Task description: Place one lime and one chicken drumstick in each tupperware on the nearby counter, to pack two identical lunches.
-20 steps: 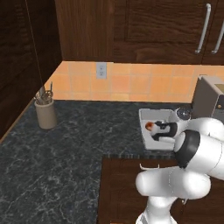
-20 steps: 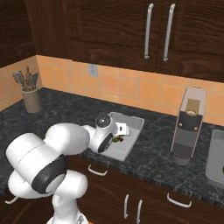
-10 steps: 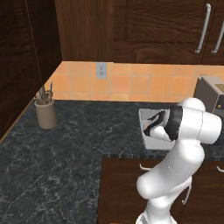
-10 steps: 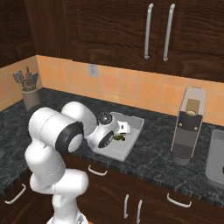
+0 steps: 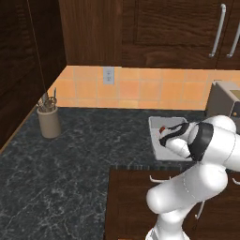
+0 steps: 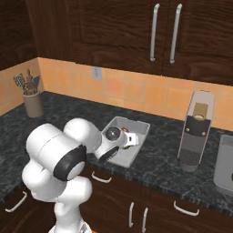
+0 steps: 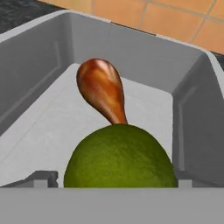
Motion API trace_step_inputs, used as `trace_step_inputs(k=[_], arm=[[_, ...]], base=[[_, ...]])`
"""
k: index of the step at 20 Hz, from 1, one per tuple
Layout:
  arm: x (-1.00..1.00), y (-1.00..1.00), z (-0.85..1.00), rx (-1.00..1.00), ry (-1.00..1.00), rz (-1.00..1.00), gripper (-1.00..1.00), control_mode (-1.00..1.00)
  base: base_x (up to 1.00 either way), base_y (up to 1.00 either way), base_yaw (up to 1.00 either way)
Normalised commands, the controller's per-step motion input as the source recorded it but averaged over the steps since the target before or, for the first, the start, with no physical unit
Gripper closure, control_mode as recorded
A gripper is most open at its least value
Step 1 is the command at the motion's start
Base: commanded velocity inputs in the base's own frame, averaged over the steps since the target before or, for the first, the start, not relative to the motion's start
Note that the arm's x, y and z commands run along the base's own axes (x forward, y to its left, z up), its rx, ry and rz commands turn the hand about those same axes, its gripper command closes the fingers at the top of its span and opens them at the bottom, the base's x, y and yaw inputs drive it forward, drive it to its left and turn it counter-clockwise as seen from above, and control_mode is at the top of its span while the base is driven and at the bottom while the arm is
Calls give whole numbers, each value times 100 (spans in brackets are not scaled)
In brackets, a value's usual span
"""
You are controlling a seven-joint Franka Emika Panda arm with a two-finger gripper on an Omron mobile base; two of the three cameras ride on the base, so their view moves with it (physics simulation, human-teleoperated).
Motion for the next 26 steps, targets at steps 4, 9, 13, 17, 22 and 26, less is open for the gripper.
trace_step_inputs(k=[4,9,13,17,22,26], arm=[[-10,2,100,0,0,0,-100,-100],[4,3,86,0,16,0,-100,-100],[51,30,-44,-1,27,5,-100,-100],[78,17,-47,0,17,8,-100,-100],[0,9,-7,0,0,2,-100,-100],[-78,61,47,-4,-25,0,-100,-100]], base=[[0,0,0],[0,0,0],[0,0,0],[0,0,0],[0,0,0],[0,0,0]])
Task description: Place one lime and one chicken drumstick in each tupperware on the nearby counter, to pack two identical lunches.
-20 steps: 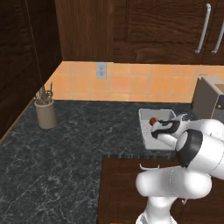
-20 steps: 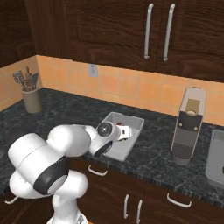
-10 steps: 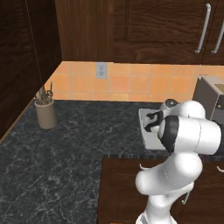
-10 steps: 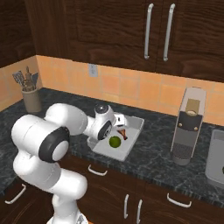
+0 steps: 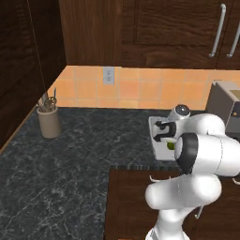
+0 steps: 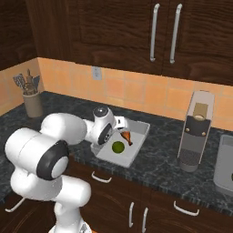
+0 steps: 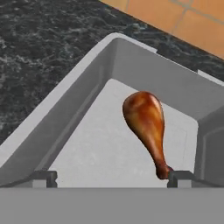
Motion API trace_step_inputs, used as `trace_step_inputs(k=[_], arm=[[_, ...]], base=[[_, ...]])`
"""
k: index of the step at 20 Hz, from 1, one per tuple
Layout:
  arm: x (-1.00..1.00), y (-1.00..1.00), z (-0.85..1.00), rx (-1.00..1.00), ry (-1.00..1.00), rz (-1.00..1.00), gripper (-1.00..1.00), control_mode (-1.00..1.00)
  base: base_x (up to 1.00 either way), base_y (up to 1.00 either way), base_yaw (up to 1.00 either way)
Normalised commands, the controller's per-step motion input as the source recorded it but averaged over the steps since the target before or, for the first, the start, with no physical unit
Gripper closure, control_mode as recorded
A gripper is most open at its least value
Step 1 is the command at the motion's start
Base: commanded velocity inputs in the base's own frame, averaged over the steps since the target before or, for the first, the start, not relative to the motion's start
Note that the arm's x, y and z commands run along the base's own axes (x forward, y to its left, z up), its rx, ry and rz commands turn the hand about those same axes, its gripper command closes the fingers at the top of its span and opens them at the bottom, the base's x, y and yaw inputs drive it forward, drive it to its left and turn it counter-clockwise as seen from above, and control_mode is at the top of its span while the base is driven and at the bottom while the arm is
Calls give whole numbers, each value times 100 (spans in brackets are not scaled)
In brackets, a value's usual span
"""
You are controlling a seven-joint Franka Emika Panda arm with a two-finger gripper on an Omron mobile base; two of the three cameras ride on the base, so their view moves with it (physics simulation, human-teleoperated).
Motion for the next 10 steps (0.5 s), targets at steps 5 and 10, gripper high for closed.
trace_step_inputs(k=[5,10], arm=[[-62,67,95,-6,-25,0,-100,-100],[-50,72,90,-9,-19,0,-100,-100]], base=[[0,0,0],[0,0,0]])
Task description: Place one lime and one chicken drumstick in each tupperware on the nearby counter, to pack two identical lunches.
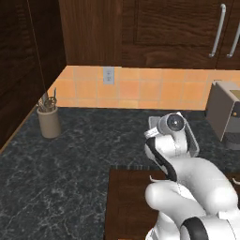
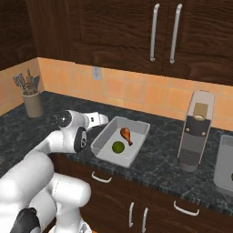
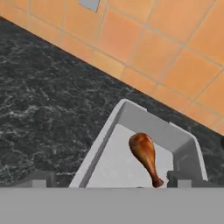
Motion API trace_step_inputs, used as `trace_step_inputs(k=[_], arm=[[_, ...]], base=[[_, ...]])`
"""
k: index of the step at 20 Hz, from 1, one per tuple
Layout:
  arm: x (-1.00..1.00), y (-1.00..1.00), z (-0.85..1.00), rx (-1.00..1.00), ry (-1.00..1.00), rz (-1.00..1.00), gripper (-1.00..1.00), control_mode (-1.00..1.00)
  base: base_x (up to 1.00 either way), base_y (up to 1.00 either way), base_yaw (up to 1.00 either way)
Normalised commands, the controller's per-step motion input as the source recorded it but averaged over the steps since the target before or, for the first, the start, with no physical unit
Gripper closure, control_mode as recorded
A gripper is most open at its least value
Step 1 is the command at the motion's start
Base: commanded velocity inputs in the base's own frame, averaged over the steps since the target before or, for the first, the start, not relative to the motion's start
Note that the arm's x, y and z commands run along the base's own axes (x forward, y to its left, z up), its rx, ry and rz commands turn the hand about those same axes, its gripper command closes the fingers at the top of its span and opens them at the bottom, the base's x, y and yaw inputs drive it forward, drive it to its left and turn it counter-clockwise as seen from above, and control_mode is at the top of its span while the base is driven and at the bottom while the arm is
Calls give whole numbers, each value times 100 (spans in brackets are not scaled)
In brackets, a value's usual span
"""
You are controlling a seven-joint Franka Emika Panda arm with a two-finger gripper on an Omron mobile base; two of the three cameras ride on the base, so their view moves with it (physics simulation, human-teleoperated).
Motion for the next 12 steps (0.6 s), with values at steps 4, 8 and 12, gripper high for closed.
trace_step_inputs(k=[4,8,12], arm=[[-41,74,79,-11,-18,0,-100,-100],[-28,30,28,-3,-10,1,-100,-100],[-8,-12,0,10,-3,0,-100,-100]], base=[[0,0,0],[0,0,0],[0,0,0]])
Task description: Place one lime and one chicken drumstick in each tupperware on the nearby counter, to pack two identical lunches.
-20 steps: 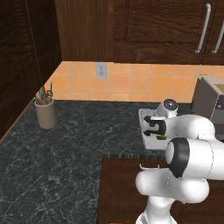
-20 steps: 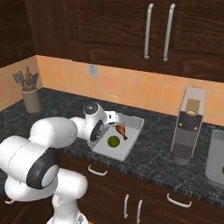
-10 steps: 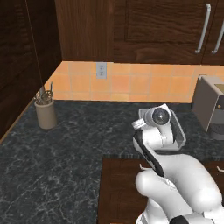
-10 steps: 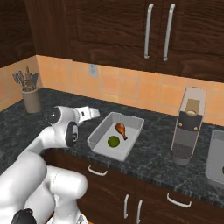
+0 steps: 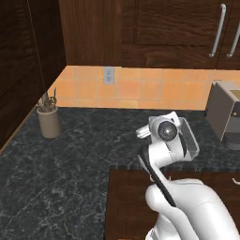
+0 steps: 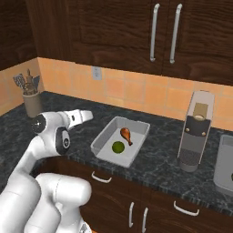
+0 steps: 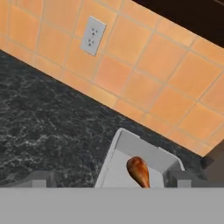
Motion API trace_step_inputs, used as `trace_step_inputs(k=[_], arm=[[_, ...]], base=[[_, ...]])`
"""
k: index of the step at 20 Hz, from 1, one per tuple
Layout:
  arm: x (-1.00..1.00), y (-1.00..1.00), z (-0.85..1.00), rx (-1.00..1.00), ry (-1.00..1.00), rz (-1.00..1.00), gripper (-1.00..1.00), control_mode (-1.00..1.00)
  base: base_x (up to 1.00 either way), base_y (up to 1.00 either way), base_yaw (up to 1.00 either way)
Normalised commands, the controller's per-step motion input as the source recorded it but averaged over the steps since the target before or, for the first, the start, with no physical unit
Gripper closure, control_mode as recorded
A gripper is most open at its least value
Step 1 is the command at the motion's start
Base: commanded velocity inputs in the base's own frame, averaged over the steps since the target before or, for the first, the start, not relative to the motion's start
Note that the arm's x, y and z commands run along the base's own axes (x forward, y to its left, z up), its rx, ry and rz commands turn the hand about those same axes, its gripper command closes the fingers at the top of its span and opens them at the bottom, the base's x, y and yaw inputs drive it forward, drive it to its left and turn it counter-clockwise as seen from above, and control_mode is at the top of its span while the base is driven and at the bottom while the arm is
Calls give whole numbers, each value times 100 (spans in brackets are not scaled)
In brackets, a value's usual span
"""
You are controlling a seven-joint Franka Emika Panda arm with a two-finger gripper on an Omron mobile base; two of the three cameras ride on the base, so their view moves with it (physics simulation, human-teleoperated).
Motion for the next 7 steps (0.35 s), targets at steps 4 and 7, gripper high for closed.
trace_step_inputs(k=[4,7], arm=[[-46,-34,0,12,-6,0,-100,-100],[-70,-40,0,5,-4,4,-100,-100]], base=[[0,0,0],[0,0,0]])
